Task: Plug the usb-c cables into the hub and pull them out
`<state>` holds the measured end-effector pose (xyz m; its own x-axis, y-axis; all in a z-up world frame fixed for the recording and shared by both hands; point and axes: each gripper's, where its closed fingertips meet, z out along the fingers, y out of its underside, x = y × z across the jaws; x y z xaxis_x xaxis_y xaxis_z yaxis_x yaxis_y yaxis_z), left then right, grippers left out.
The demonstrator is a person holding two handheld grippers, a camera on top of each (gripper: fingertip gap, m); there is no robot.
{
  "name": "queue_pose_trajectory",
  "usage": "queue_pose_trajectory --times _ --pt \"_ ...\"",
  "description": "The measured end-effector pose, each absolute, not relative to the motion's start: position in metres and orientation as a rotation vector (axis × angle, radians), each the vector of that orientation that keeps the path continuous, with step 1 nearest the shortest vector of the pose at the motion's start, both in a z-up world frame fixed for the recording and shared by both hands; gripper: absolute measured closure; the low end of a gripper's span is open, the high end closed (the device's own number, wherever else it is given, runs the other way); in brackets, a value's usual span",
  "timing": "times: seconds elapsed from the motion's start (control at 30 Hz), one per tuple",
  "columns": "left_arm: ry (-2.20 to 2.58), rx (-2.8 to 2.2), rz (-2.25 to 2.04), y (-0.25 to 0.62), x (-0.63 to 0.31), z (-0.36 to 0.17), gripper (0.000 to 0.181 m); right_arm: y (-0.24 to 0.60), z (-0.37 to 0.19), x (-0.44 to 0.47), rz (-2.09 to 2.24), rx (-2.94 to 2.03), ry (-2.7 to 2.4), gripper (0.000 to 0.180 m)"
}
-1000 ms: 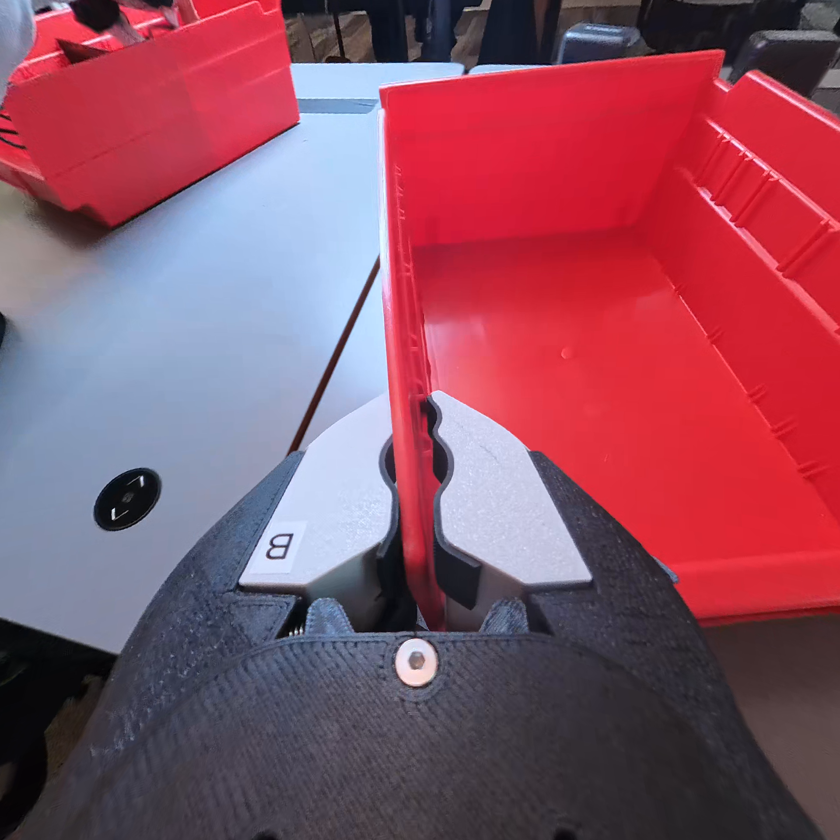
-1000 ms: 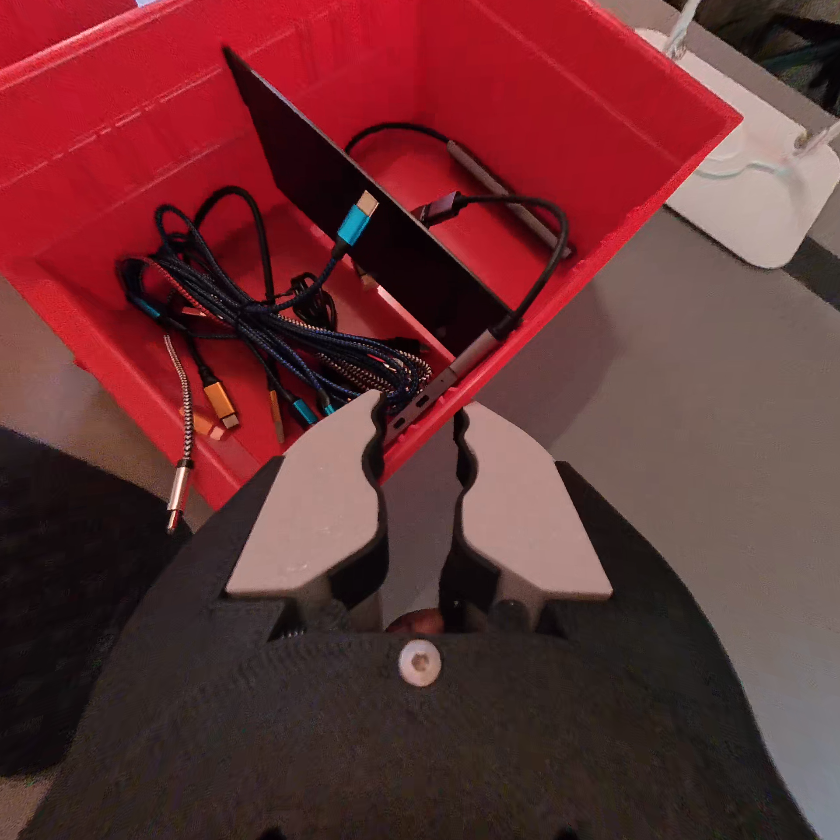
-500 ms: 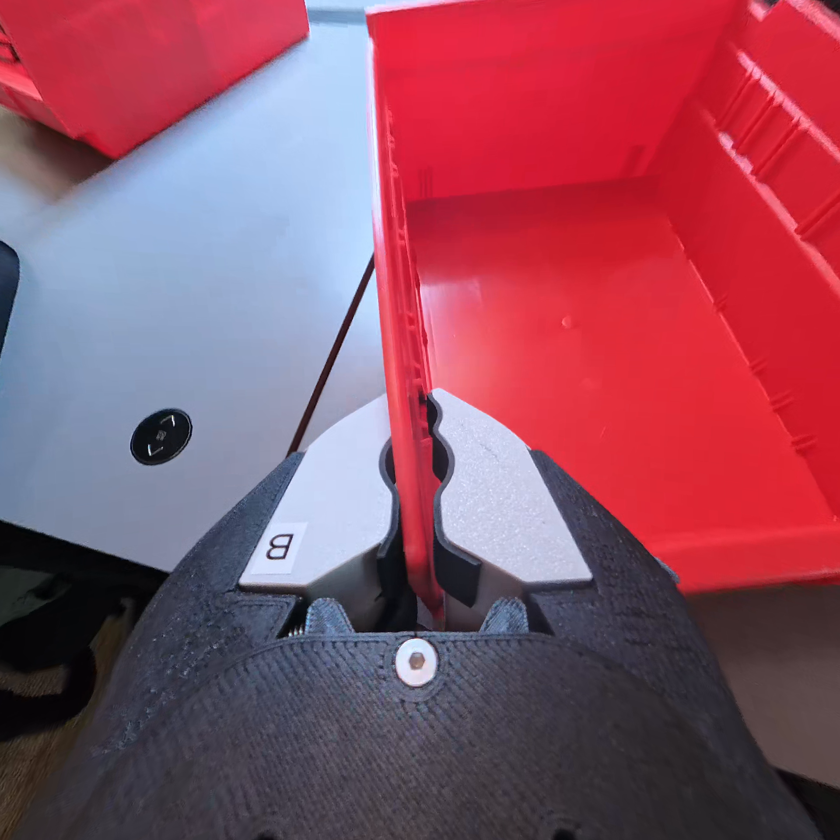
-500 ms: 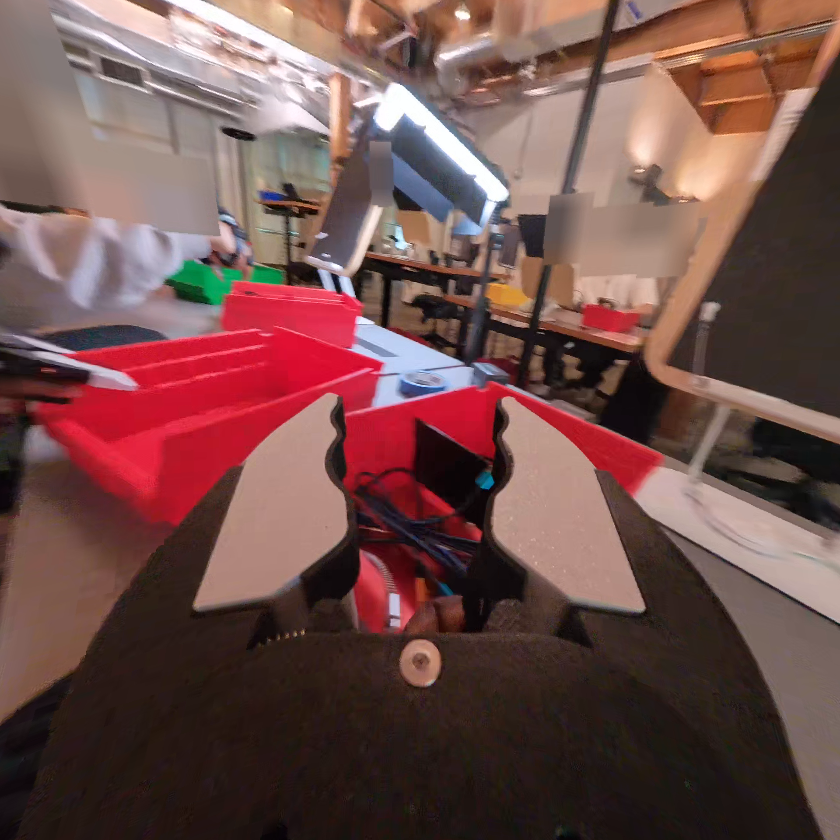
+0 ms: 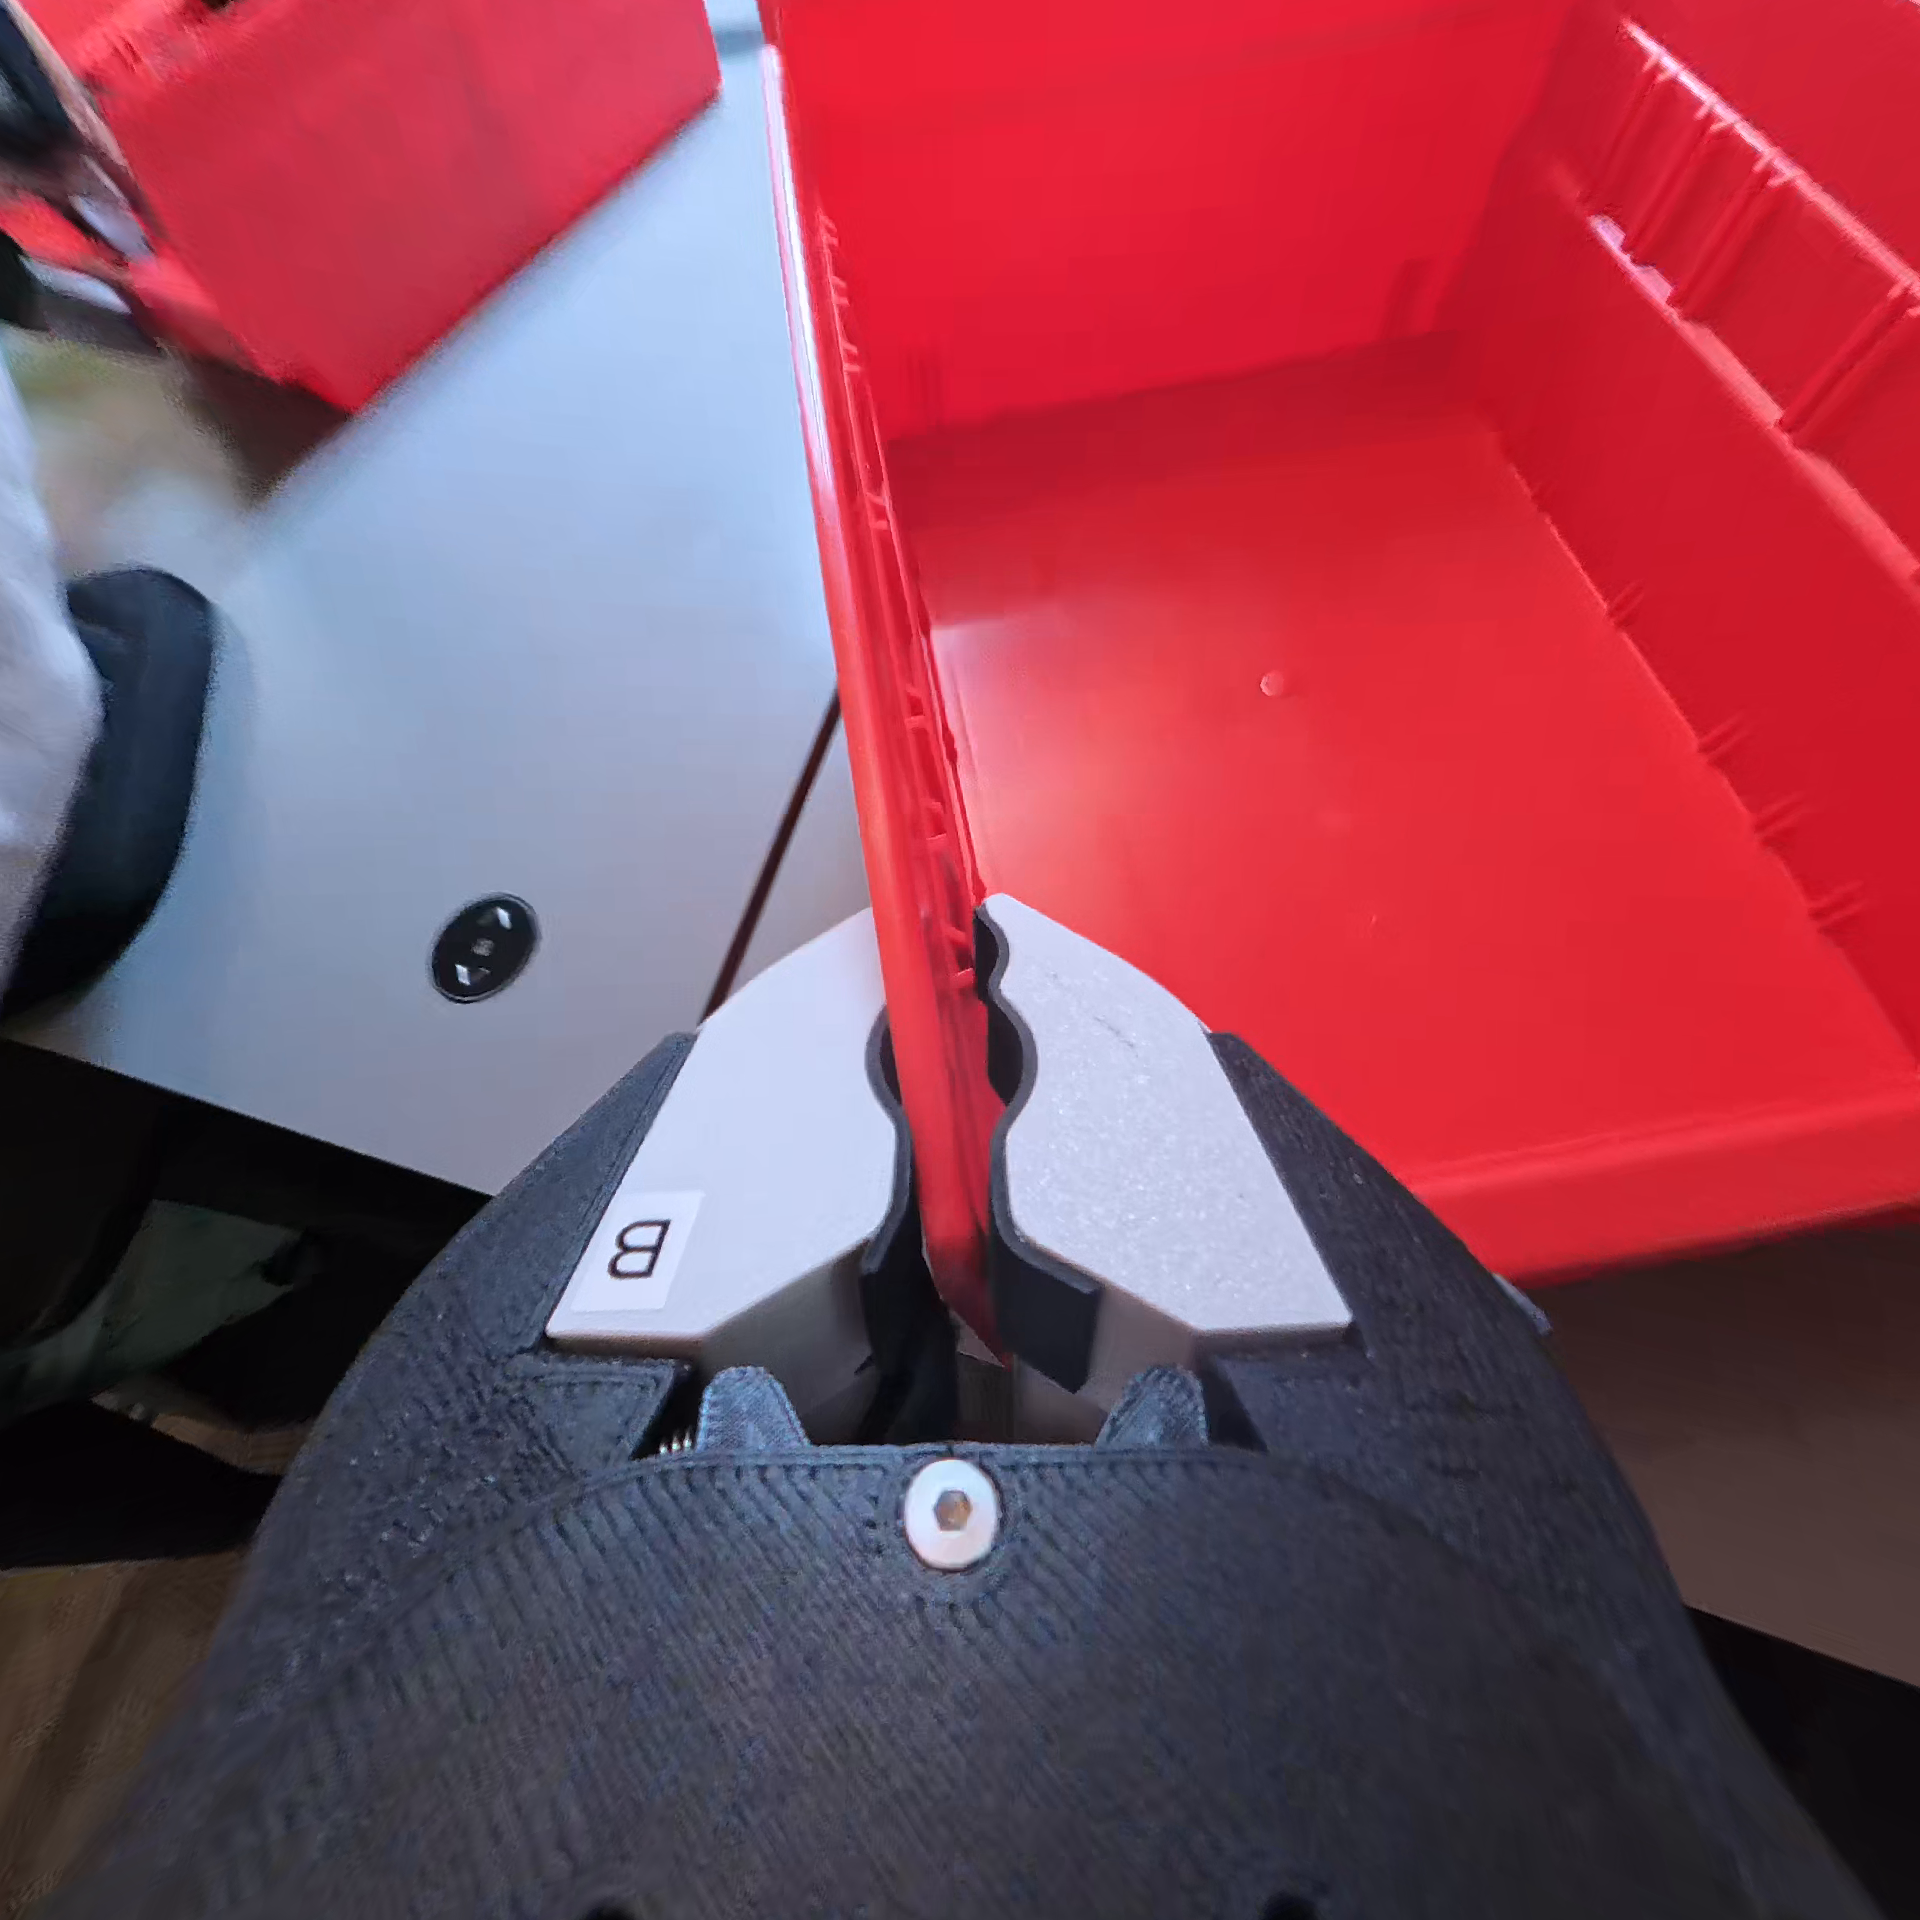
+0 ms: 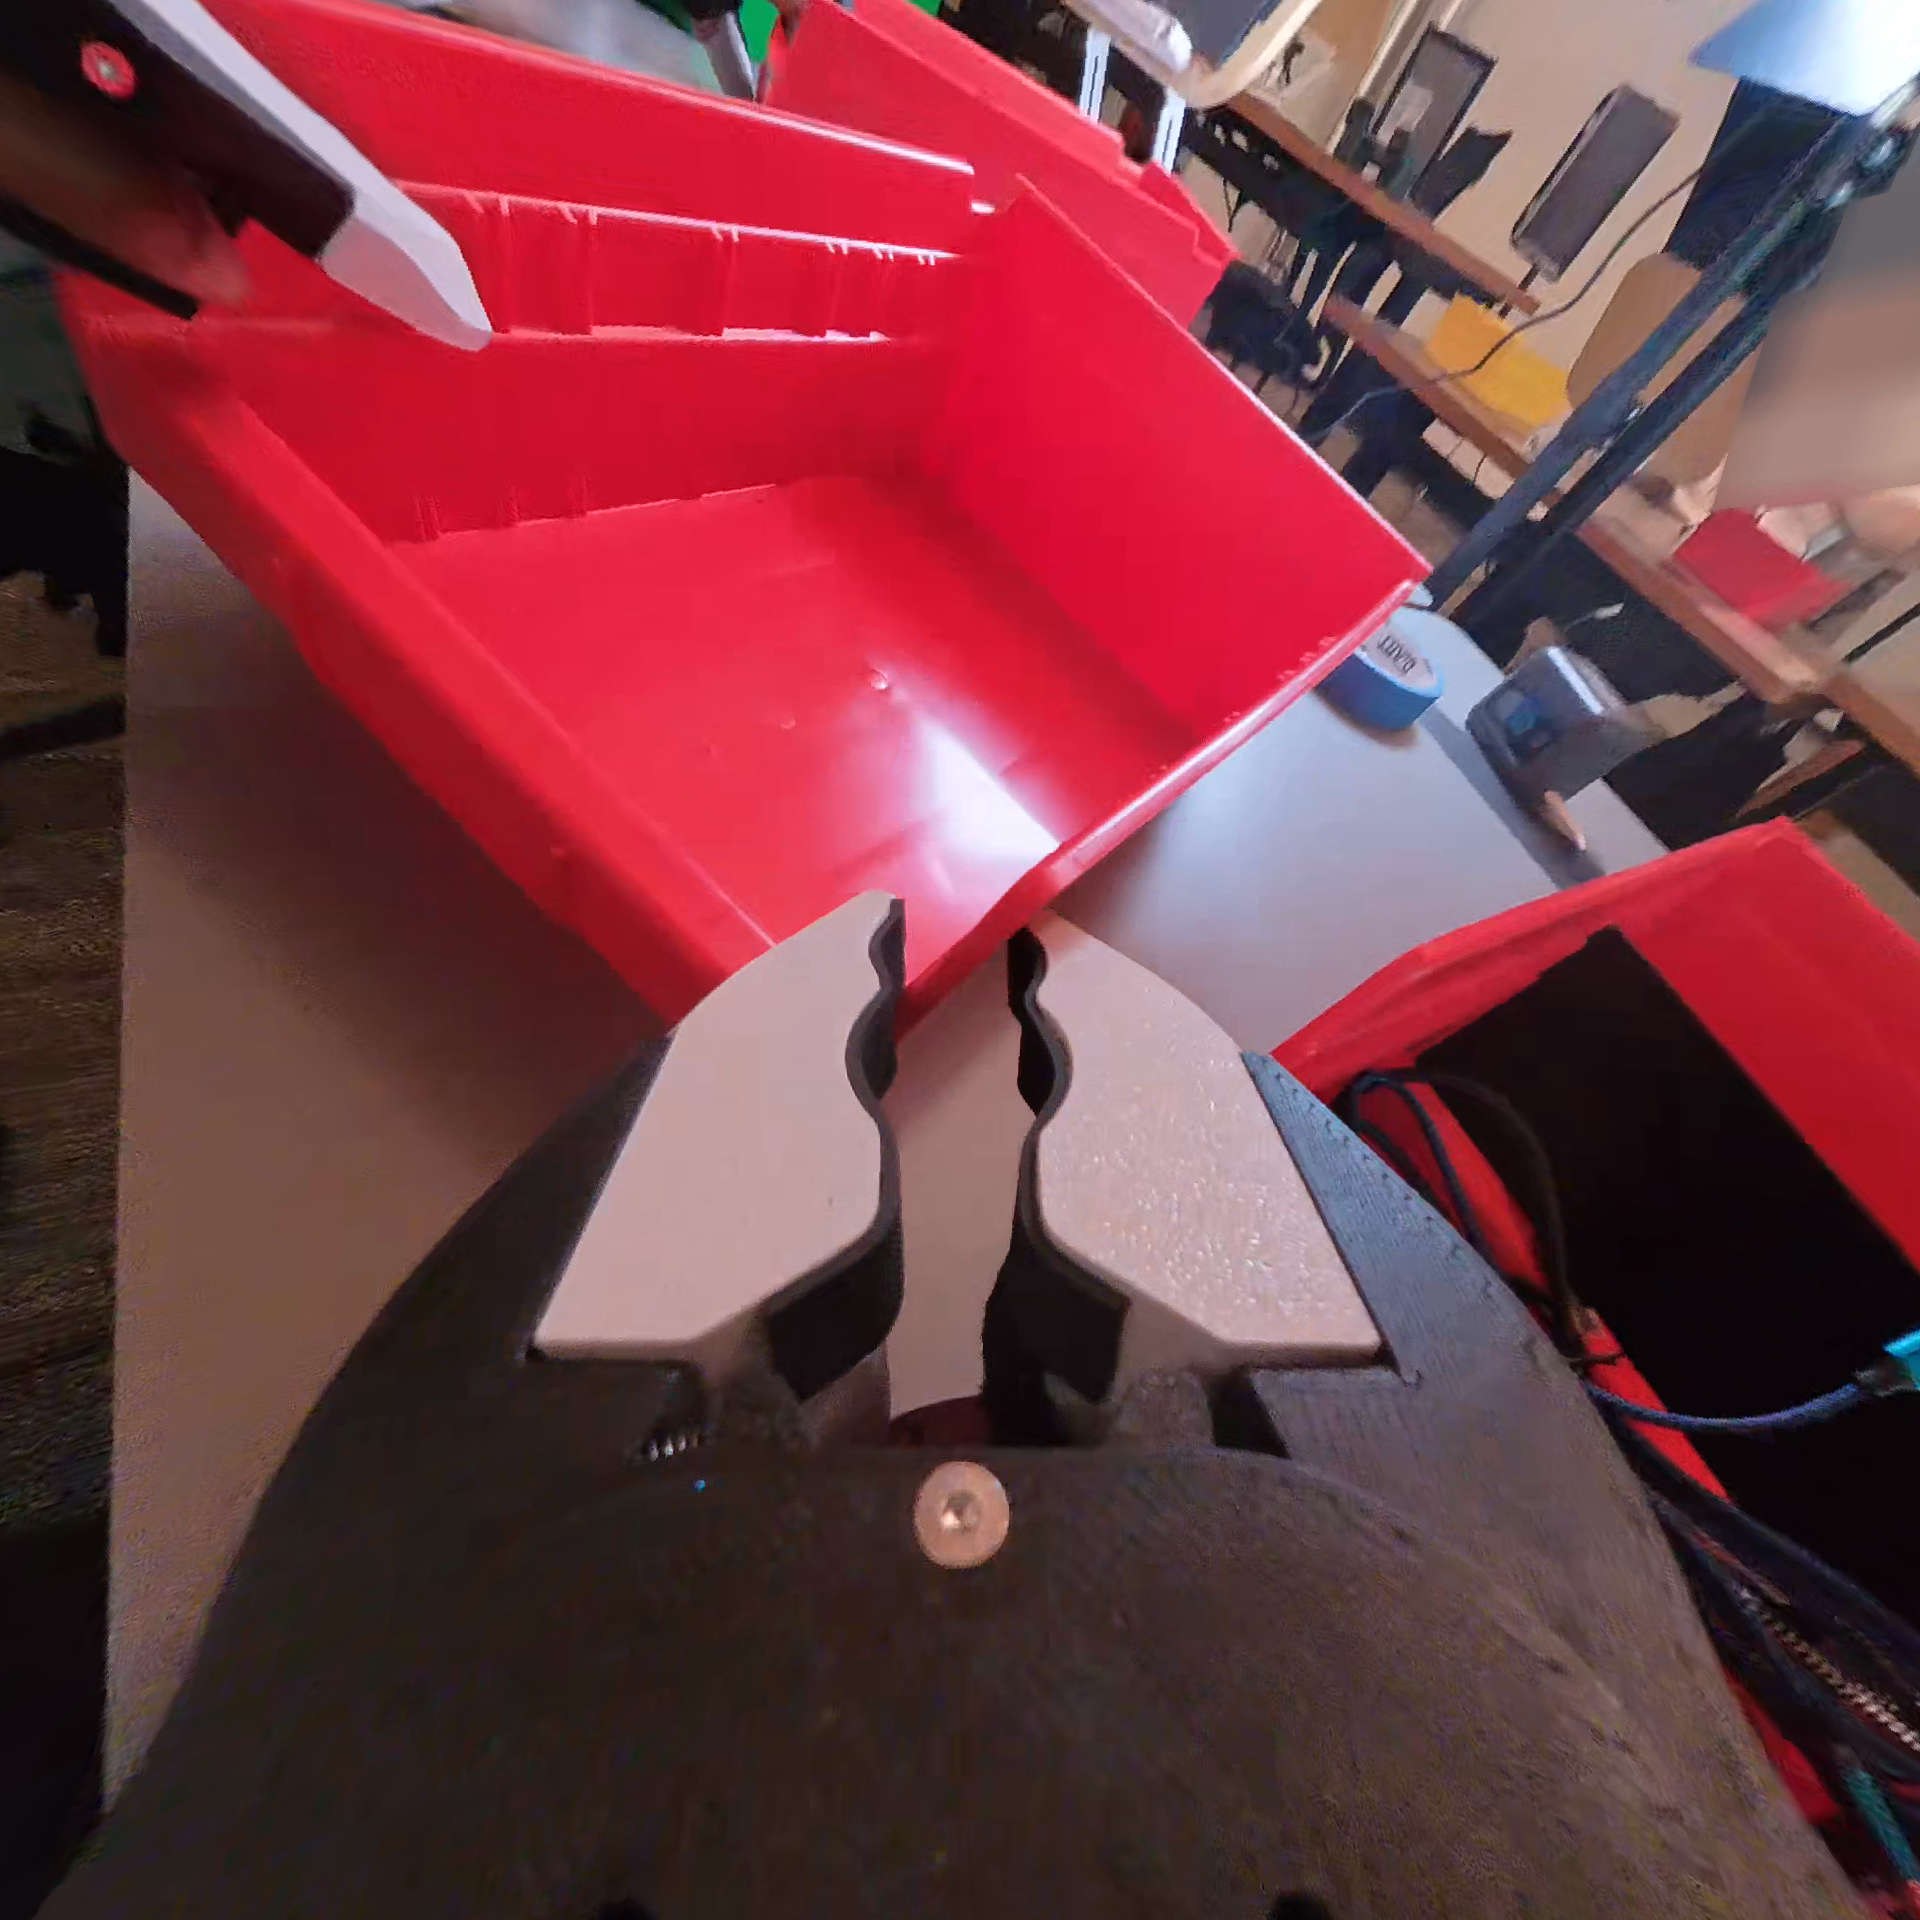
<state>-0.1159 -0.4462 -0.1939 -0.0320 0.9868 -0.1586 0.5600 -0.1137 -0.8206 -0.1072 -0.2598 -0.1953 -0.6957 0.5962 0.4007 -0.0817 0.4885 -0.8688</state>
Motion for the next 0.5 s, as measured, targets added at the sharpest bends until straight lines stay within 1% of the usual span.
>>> queue_pose_trajectory --times 0.03,0.2,0.3,0.4,0.5 --pt "-1.605 -1.697 1.075 -0.444 -0.113 -0.184 0.174 -0.258 -0.186 -0.105 1.254 -0.378 -1.982 0.162" --pt "-1.361 -1.425 1.336 -0.415 -0.095 -0.099 0.171 -0.232 -0.101 -0.093 1.347 -0.227 -1.645 0.163" --pt "-1.139 -1.186 1.486 -0.381 -0.085 -0.047 0.170 -0.199 -0.051 -0.085 1.271 -0.149 -1.425 0.165" --pt "-0.952 -1.008 1.519 -0.340 -0.078 -0.013 0.168 -0.159 -0.012 -0.074 1.160 -0.098 -1.265 0.166" --pt "-0.802 -0.932 1.415 -0.288 -0.075 0.007 0.165 -0.111 0.015 -0.061 1.099 -0.107 -1.207 0.166"
